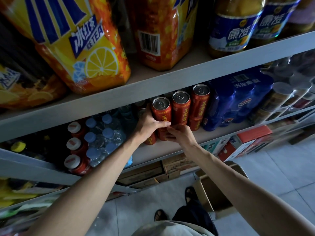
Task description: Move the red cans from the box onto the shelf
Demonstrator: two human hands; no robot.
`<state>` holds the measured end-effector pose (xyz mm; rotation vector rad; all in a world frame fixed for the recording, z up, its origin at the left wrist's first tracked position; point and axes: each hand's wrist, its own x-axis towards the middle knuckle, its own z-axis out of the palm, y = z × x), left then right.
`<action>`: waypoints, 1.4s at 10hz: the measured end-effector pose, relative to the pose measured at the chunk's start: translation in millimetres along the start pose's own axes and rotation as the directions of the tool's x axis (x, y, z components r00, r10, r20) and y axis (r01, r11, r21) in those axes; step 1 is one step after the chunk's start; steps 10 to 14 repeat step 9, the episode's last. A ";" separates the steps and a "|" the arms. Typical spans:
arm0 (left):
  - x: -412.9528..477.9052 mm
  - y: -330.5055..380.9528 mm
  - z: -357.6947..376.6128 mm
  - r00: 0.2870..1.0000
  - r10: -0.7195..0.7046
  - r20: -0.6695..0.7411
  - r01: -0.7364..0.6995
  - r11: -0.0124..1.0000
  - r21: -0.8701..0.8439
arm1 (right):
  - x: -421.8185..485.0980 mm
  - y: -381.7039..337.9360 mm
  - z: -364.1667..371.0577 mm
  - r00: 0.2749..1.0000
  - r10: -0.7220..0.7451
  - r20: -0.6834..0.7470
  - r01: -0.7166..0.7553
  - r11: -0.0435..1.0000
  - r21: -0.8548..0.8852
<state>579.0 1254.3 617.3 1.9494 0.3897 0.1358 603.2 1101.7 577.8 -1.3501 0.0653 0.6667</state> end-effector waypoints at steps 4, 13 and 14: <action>-17.0 10.0 -10.1 0.999 -0.002 -0.036 0.010 0.976 0.217 | -17.7 -10.7 1.7 0.992 0.119 0.051 -0.114 0.990 -0.087; -91.1 49.7 -18.6 0.978 -0.119 0.169 0.030 0.890 0.455 | -68.6 -60.6 -44.6 0.985 0.071 0.158 0.056 0.730 -0.681; -91.1 49.7 -18.6 0.978 -0.119 0.169 0.030 0.890 0.455 | -68.6 -60.6 -44.6 0.985 0.071 0.158 0.056 0.730 -0.681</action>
